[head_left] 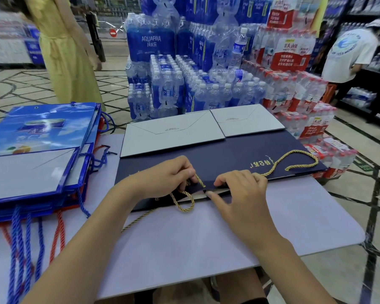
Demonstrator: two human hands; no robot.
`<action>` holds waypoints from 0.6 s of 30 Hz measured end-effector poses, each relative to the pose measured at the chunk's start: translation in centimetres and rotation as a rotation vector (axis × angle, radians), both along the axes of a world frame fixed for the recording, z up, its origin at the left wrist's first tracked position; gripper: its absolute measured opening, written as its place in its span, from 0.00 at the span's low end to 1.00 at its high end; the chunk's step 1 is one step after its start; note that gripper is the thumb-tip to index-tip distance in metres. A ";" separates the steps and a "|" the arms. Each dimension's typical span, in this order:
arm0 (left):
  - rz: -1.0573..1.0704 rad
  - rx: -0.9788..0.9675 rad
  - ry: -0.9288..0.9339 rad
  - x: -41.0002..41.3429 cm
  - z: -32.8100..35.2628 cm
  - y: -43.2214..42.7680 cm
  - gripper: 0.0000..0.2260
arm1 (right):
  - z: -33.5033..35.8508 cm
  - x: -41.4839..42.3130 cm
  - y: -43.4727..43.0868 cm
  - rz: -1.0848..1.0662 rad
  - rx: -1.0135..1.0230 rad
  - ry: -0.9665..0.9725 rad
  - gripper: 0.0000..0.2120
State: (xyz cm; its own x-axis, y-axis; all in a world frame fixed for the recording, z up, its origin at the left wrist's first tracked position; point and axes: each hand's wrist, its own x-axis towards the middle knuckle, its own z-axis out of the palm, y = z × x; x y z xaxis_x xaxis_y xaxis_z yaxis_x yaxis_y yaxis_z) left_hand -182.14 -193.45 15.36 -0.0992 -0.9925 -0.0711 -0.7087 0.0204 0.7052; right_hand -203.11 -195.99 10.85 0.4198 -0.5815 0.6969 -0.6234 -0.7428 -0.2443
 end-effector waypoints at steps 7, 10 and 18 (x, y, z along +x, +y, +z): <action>0.012 -0.137 0.139 -0.2 0.2 0.0 0.04 | -0.3 0.0 -0.1 -0.018 -0.016 0.073 0.05; 0.117 -0.284 0.383 0.8 1.1 0.0 0.03 | -0.4 0.0 0.0 -0.020 0.004 0.078 0.05; 0.442 -0.419 1.159 2.9 2.2 -0.7 0.06 | -0.3 0.2 0.2 -0.009 0.071 0.065 0.04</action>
